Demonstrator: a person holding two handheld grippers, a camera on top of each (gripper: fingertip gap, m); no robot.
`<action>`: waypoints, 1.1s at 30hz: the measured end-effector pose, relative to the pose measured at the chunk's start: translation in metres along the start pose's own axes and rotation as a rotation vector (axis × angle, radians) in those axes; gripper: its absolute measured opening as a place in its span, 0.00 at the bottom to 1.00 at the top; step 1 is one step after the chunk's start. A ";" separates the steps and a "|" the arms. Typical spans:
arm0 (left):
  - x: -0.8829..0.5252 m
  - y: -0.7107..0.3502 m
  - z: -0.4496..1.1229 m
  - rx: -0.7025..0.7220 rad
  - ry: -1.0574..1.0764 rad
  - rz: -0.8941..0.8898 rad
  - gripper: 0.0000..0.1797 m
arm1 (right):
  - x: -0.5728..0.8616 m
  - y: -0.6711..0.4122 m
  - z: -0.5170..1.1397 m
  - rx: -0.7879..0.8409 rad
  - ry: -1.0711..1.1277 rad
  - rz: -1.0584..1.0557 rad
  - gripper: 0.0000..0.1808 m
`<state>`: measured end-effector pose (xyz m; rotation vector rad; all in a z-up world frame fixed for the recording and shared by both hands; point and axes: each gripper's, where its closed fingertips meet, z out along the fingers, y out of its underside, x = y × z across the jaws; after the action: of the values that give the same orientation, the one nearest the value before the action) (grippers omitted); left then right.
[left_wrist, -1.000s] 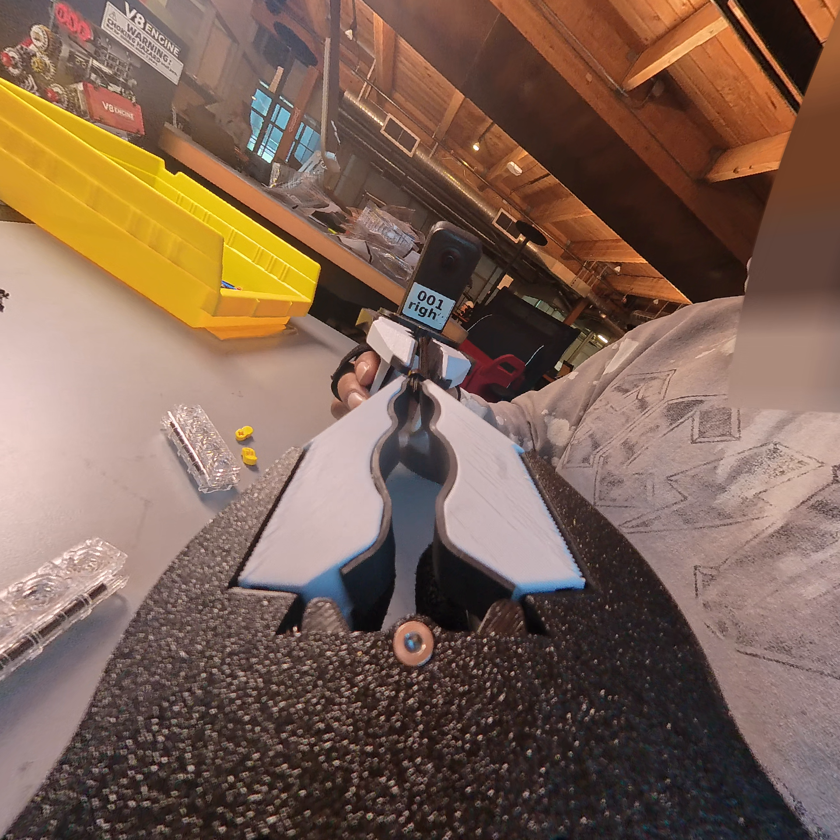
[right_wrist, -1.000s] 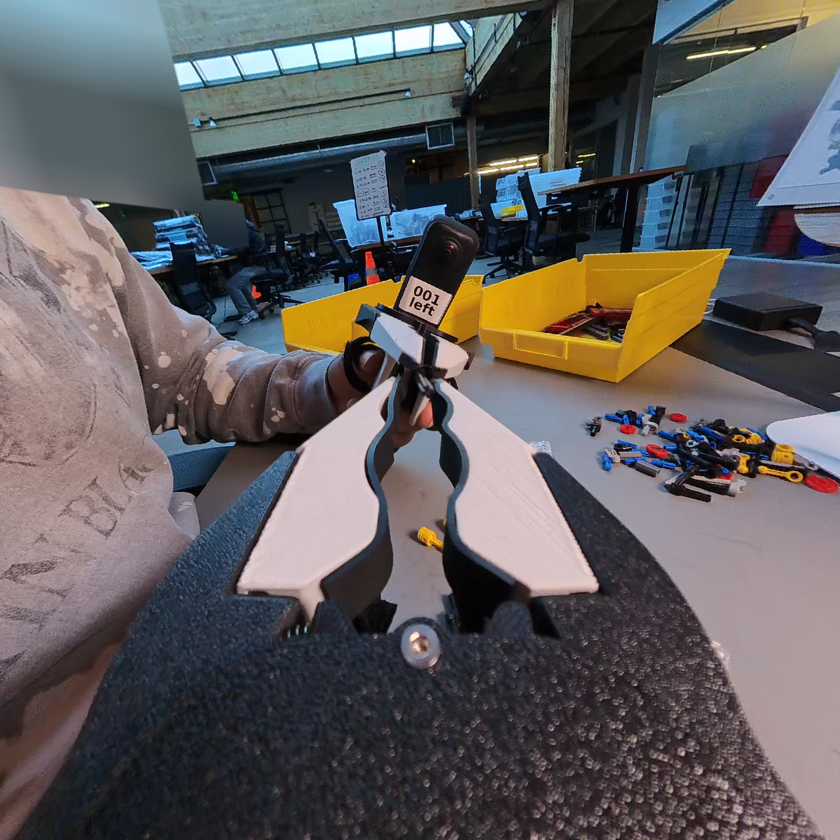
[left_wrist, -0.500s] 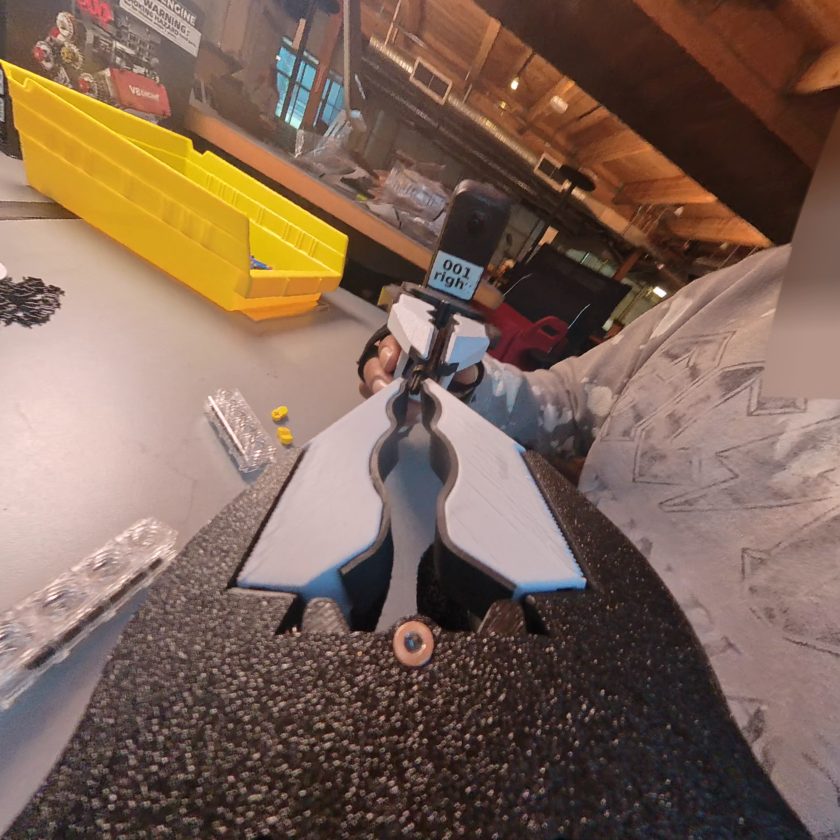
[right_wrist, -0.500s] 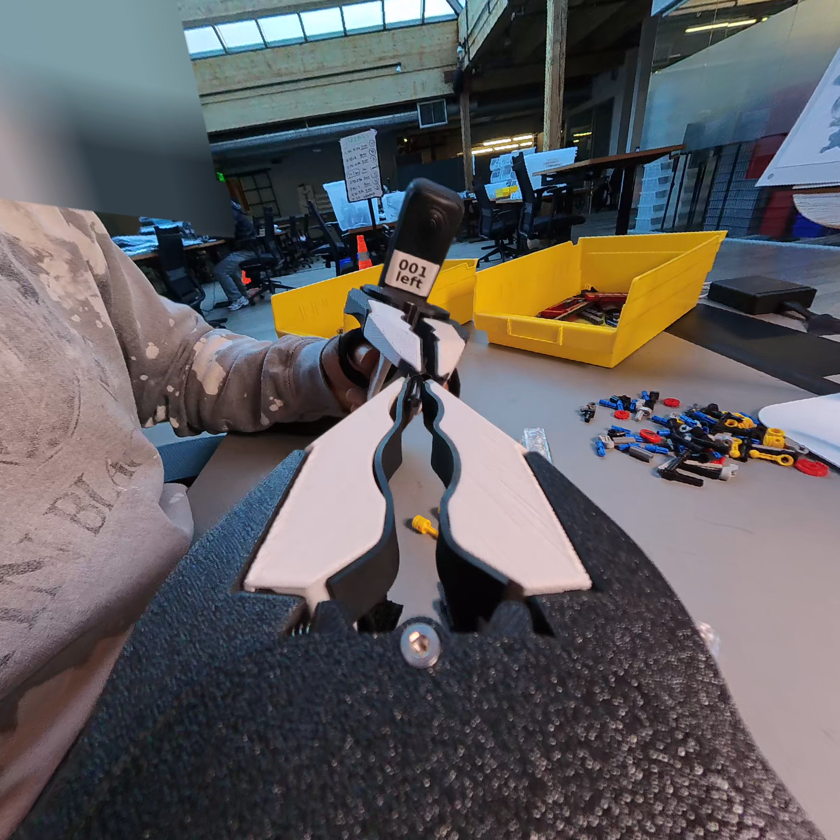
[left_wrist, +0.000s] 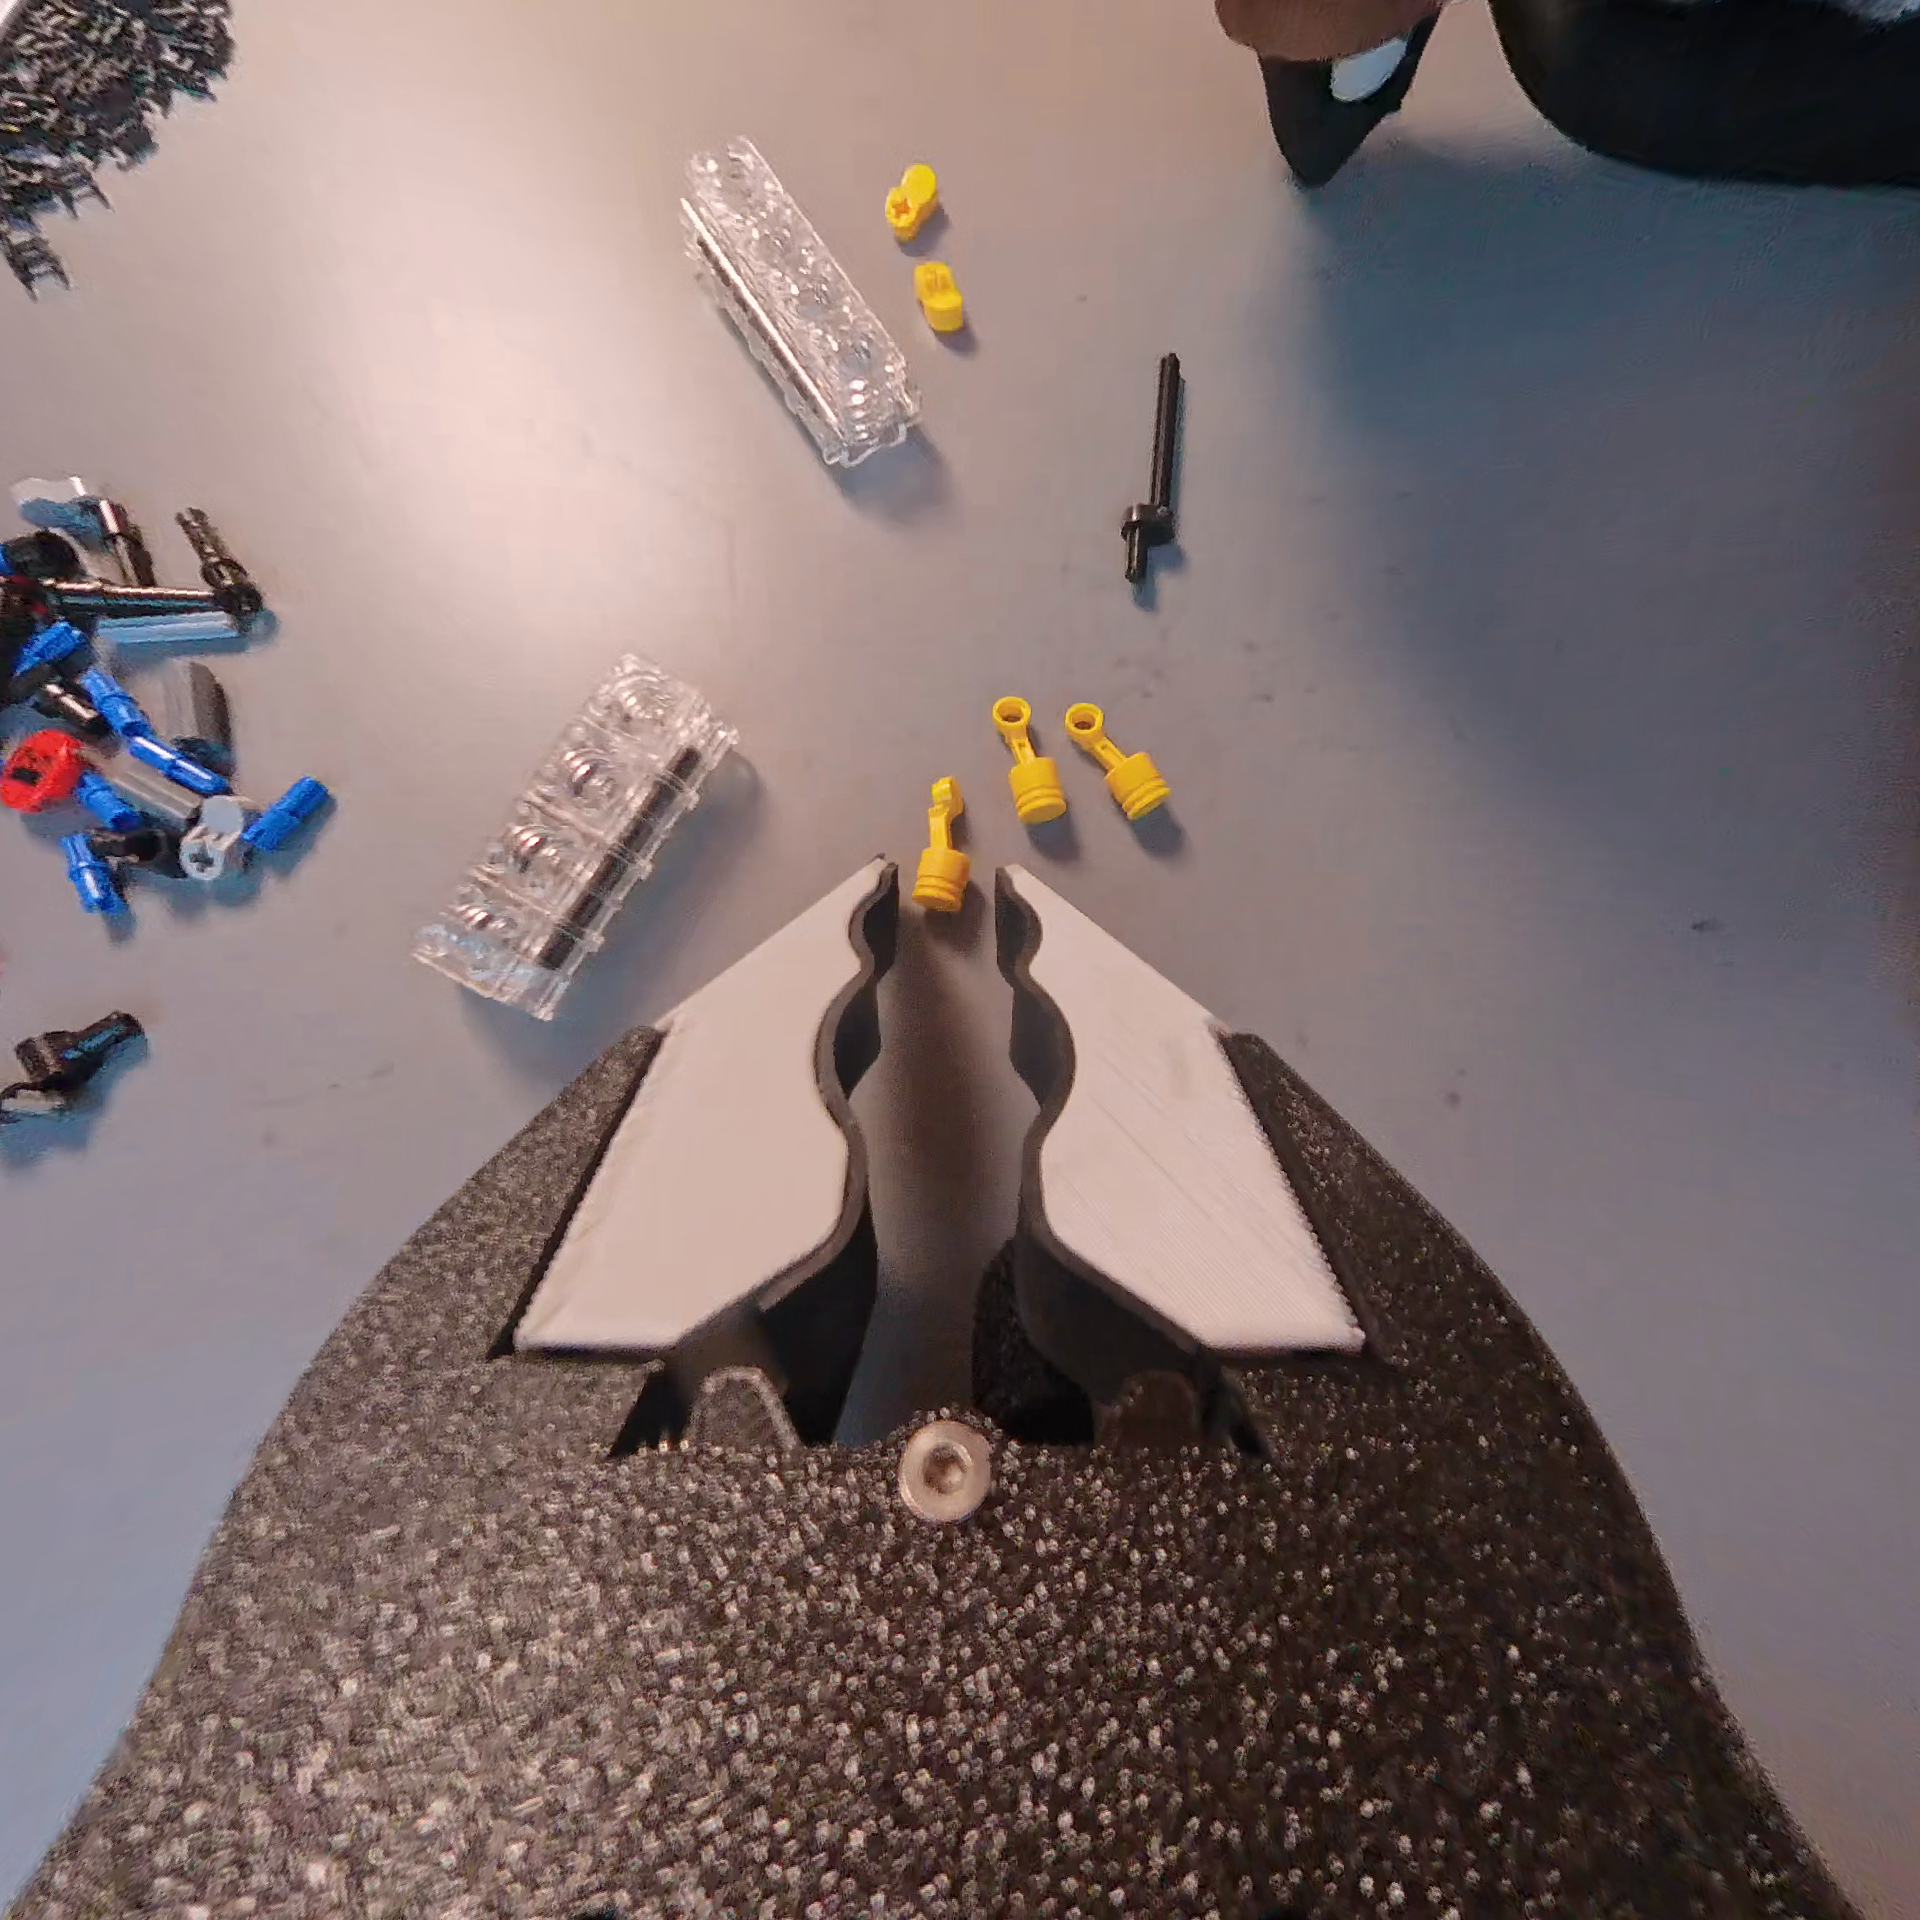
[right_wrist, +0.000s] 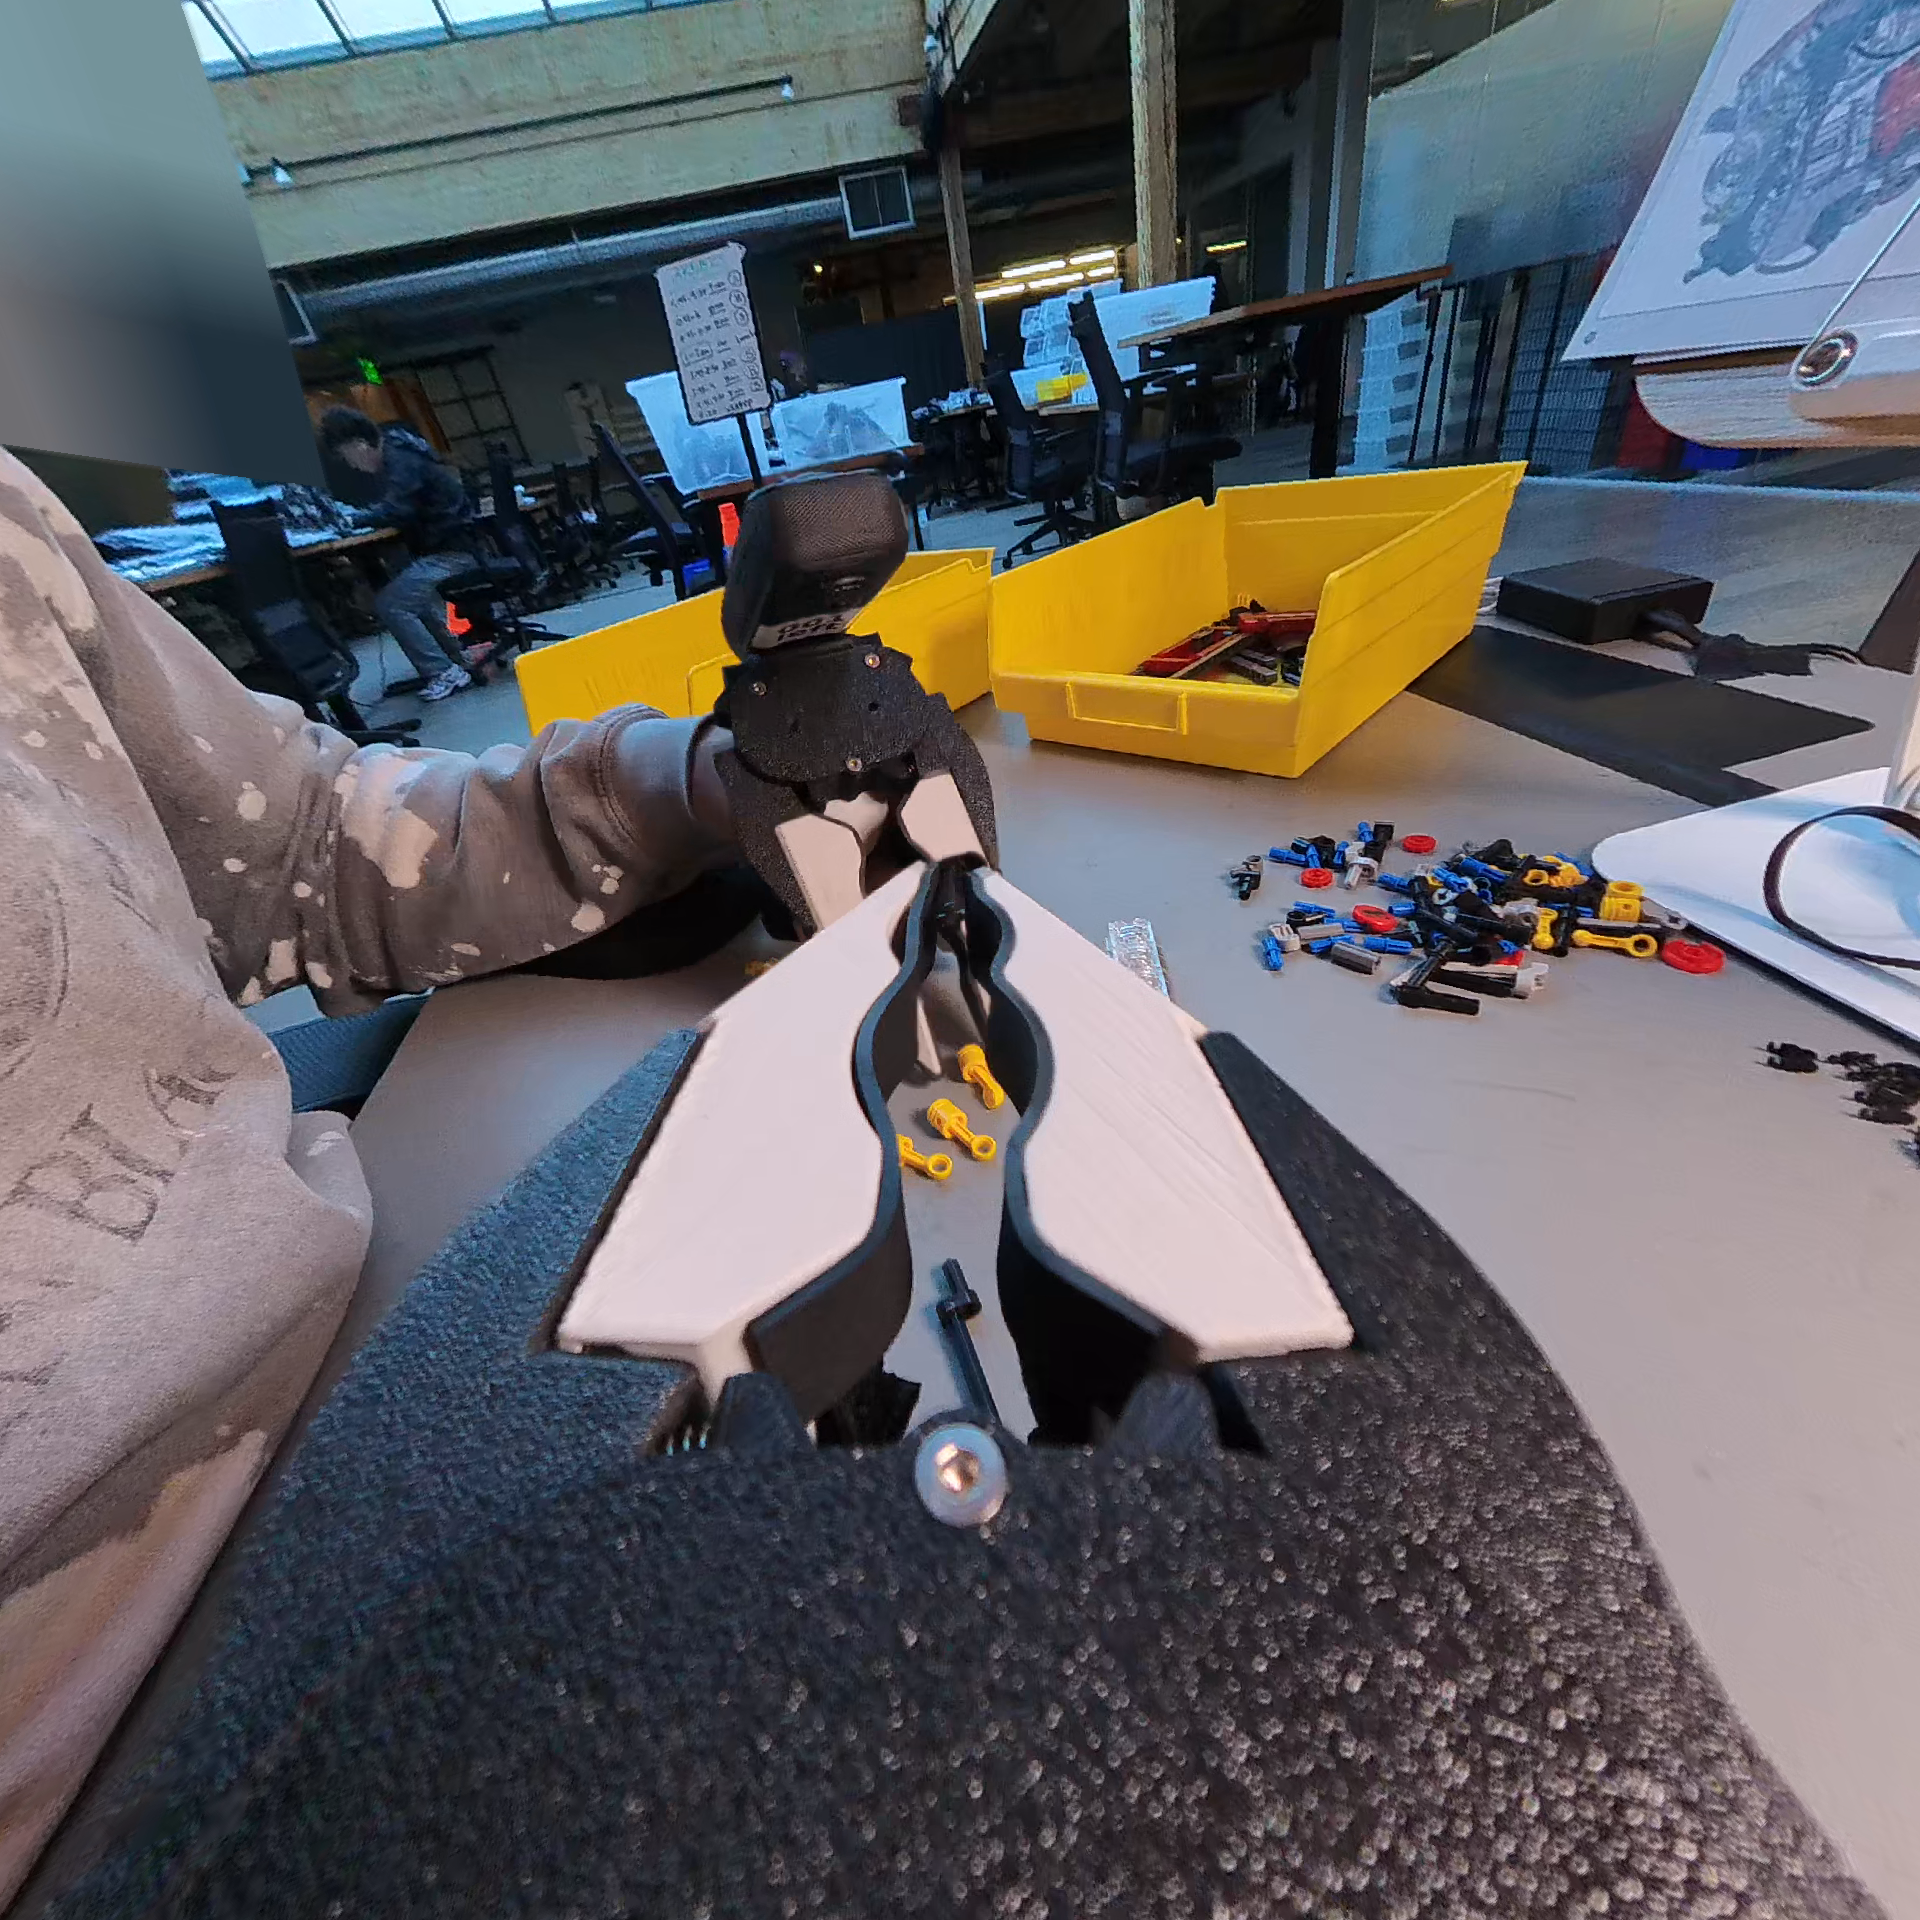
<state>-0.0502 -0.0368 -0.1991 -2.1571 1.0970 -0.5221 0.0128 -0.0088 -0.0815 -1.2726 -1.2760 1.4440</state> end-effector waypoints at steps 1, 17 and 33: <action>0.001 0.002 0.002 -0.012 0.002 0.007 0.09 | 0.001 0.000 0.000 -0.001 0.002 0.001 0.02; -0.007 -0.013 -0.006 0.112 0.018 -0.102 0.04 | 0.013 -0.004 -0.007 0.036 0.031 0.065 0.02; -0.012 -0.071 -0.036 0.577 0.269 -0.497 0.04 | 0.018 -0.004 -0.008 0.038 0.047 0.063 0.02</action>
<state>-0.0387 -0.0094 -0.1242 -1.8488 0.4313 -1.2171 0.0175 0.0111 -0.0801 -1.3244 -1.1818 1.4670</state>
